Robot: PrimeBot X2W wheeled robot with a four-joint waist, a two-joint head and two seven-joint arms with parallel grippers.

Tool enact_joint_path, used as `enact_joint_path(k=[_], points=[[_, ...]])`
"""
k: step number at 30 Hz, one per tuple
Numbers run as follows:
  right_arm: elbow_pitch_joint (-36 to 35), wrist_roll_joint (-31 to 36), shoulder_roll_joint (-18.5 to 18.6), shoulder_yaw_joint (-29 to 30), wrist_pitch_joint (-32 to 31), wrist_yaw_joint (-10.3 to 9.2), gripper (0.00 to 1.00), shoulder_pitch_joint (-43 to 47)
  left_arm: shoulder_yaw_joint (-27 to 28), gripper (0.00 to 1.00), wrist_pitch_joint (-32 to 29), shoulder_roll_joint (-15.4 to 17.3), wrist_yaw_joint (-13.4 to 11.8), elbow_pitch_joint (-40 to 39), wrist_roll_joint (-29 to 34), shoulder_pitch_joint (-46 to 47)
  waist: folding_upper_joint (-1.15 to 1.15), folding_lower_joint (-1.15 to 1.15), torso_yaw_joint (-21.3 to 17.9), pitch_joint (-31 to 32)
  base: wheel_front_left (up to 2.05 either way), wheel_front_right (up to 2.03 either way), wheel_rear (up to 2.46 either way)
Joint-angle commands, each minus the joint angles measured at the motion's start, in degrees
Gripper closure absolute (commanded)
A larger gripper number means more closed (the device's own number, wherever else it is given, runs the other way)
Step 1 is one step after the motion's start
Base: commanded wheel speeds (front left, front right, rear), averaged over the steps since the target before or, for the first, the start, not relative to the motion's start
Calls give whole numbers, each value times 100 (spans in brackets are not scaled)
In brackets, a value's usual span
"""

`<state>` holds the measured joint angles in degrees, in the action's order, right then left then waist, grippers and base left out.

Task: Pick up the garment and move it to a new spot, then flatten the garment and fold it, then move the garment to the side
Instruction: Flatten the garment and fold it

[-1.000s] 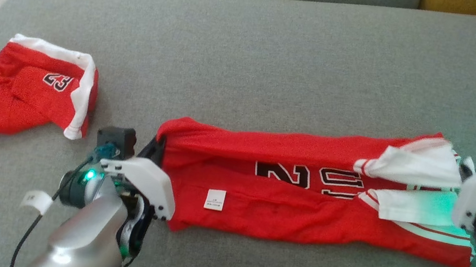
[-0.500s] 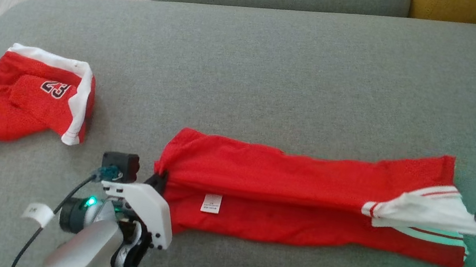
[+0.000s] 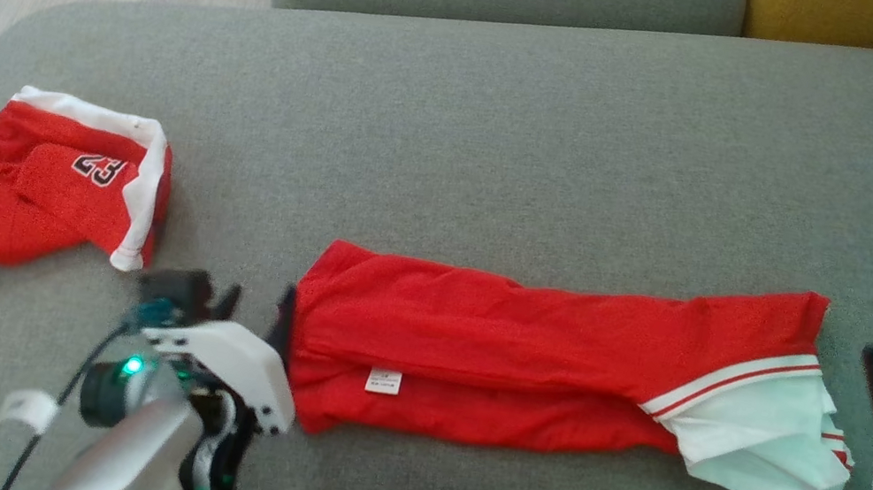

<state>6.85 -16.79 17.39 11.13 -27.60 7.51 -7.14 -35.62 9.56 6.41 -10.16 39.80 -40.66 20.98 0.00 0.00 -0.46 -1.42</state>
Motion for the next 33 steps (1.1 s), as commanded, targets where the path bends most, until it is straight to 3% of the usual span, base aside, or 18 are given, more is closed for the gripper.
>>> enact_joint_path(k=[1,6,10,16,22,29,30,33], points=[[-287,106,104,-21,199,-2,0,-85,268,0,132,148,-55,-215,-32,152,0,0,-14,11,0,0,0],[-593,363,-506,145,1721,-2,0,71,779,0,513,191,-146,-962,-71,-210,0,0,-59,74,0,0,0],[-665,459,-875,186,2791,-2,0,292,1310,0,540,154,-90,-1885,422,-663,0,0,-87,90,0,0,0],[-225,548,-1312,397,3661,-2,0,466,2001,0,542,-289,343,-2971,1232,-1578,0,0,-94,11,0,0,0],[343,776,-1370,407,3614,-2,0,158,2045,0,543,-348,517,-3045,1585,-1666,0,0,-57,-136,0,0,0],[1080,885,-1387,722,3054,-2,0,-349,1885,0,543,-351,607,-3018,1551,-1527,0,0,-12,-389,0,0,0],[1606,870,-1374,876,2623,-2,0,-706,1819,0,543,-352,646,-2954,1462,-1476,0,0,2,-563,0,0,0],[1906,924,-1301,949,2396,-2,0,-935,1794,0,543,-352,645,-2900,1499,-1401,0,0,30,-687,0,0,0]])
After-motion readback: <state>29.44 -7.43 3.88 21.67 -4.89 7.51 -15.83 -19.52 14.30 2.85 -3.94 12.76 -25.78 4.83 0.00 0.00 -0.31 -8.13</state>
